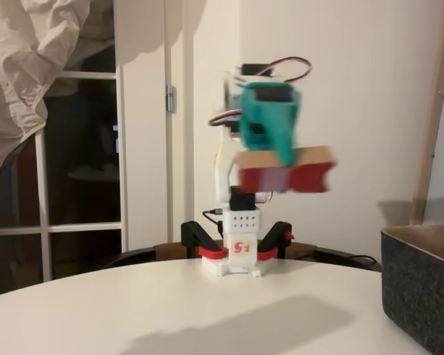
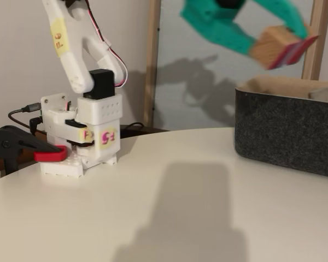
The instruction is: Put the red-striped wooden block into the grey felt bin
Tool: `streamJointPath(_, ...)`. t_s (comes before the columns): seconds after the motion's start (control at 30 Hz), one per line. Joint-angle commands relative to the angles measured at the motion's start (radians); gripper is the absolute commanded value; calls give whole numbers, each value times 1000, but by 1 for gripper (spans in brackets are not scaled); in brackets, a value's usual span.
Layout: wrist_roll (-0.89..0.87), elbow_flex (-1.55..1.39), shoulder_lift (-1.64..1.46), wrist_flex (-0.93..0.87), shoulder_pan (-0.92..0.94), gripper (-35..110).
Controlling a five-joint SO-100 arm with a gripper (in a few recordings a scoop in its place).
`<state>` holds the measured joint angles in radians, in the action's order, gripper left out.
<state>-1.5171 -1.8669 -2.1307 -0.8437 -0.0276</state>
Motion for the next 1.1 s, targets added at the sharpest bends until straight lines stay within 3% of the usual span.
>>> streamJointPath(0.0,25,34,-46,28,-137,6)
streamJointPath(0.43,155,106,160,61,-517,6)
streamJointPath(1.07,351,373,575,67,-621,12)
